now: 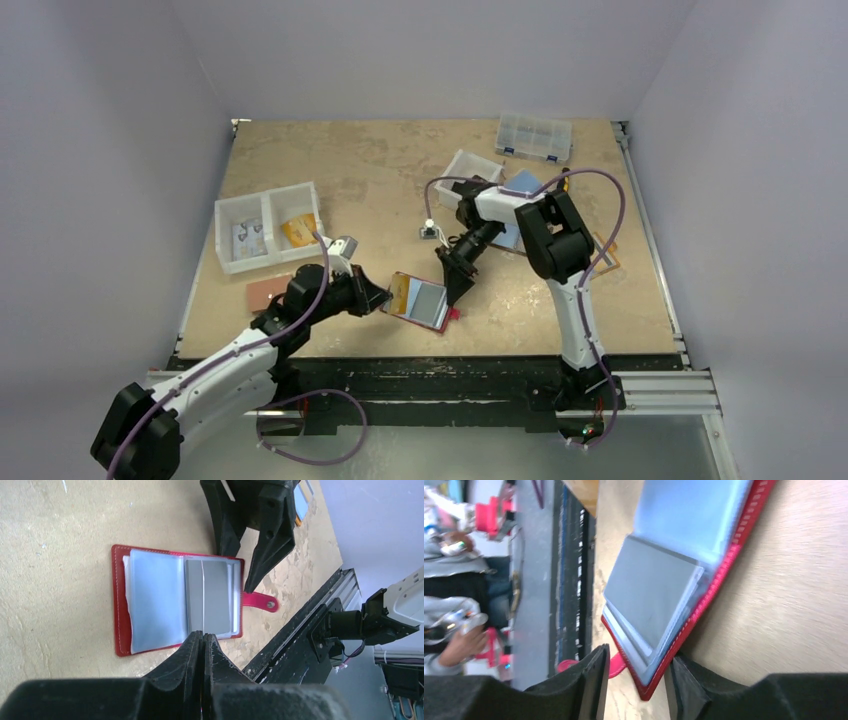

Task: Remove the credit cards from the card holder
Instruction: Remove the credit card from the card holder, then place the credit card in the storage box.

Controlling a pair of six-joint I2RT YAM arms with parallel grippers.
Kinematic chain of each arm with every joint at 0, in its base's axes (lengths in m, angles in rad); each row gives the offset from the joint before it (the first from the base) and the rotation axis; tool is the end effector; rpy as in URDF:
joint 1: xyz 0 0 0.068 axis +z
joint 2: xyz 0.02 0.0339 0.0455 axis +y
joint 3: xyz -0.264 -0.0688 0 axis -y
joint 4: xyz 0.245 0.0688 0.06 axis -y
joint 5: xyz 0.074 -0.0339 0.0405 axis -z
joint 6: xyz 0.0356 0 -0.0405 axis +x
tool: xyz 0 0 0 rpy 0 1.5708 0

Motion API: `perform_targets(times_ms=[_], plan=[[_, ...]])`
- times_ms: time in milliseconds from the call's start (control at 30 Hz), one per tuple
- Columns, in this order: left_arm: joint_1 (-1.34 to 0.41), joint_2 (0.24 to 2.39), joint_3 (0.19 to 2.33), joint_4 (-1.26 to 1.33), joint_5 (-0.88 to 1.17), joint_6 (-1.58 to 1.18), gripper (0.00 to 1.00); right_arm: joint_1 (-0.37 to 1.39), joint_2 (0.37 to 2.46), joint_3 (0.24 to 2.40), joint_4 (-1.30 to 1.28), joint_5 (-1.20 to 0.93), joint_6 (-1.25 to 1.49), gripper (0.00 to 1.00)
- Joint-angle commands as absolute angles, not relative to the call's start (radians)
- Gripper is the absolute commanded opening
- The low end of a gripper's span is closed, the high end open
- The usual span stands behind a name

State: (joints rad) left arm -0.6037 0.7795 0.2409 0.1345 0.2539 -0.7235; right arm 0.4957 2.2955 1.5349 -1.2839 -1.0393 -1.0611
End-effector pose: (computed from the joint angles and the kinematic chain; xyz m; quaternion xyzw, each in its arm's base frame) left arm 0.1374 -0.1056 0.1823 0.0201 0.8306 -0.4198 0.3653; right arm 0.3125 0.2039 0.1038 0.5095 -0.6826 -0.5204 0.0609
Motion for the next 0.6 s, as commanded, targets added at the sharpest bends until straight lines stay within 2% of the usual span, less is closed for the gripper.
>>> perform_targets(times_ms=[0,200,400,567], plan=[[-0.589,0.79,0.29,0.191,0.258,-0.759,0.0,0.431,2.169,1.524,-1.09,-0.879,-0.947,0.54],[-0.578,0.857,0.307,0.228,0.307,-0.757,0.0,0.392,2.05,1.55,-1.102,-0.805,-0.987,0.62],[-0.578,0.889,0.317,0.34,0.373,-0.752,0.0,0.429,1.974,1.582,-1.297,-1.055,-1.315,0.72],[-0.577,0.943,0.338,0.394,0.443,-0.746,0.0,0.517,2.019,1.623,-1.337,-1.15,-1.352,0.73]])
